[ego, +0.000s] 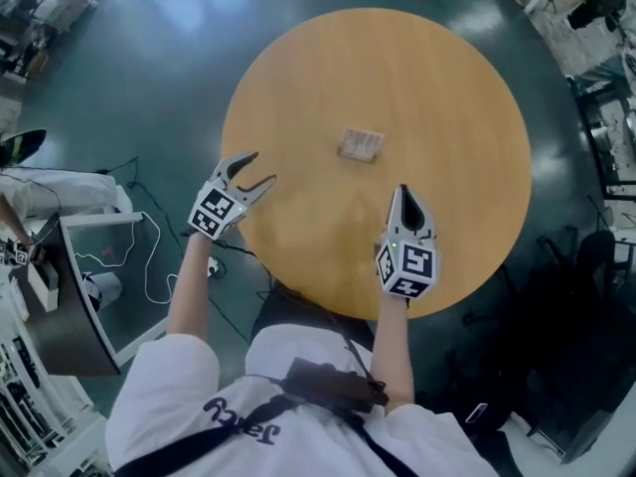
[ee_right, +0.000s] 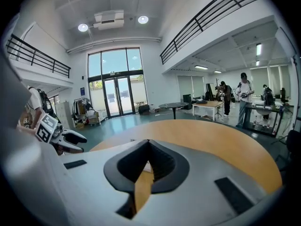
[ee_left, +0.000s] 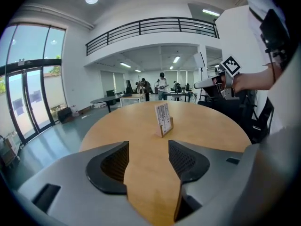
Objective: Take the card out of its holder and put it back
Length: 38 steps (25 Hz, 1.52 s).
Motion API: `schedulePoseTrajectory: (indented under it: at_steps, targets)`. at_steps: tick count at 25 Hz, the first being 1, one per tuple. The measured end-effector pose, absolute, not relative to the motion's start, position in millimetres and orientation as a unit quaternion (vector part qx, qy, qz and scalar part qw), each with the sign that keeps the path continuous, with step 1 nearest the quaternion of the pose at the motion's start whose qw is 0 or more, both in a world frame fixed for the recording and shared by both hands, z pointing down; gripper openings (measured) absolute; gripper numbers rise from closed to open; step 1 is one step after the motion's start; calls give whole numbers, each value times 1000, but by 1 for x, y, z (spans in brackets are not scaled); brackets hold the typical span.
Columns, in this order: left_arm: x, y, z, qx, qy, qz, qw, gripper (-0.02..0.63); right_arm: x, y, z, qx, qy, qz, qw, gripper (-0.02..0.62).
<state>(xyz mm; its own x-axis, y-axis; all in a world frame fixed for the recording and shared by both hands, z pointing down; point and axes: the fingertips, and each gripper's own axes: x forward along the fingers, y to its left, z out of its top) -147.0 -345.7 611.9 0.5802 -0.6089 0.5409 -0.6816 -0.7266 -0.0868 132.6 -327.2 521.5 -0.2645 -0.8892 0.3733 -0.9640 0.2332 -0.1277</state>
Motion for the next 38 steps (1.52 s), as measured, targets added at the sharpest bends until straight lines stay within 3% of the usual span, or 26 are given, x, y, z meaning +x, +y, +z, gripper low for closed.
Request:
schedulePoseTrajectory:
  at_steps: [3, 8, 18, 28, 35, 38]
  targets:
    - [-156, -359, 620, 892, -334, 302, 51, 319, 132, -326, 531, 592, -777, 174, 121, 6]
    - [-172, -383, 637, 895, -284, 343, 34, 319, 131, -321, 544, 597, -770, 187, 126, 6]
    - [-113, -423, 605, 966, -182, 169, 76, 319, 146, -314, 567, 603, -754, 215, 149, 6]
    - [-7, -427, 595, 987, -71, 123, 78, 294, 133, -318, 566, 605, -751, 227, 137, 6]
    - [34, -428, 608, 987, -51, 100, 119, 270, 131, -317, 566, 613, -745, 228, 133, 6]
    - [47, -428, 611, 987, -45, 96, 124, 218, 133, -313, 567, 615, -742, 228, 136, 6]
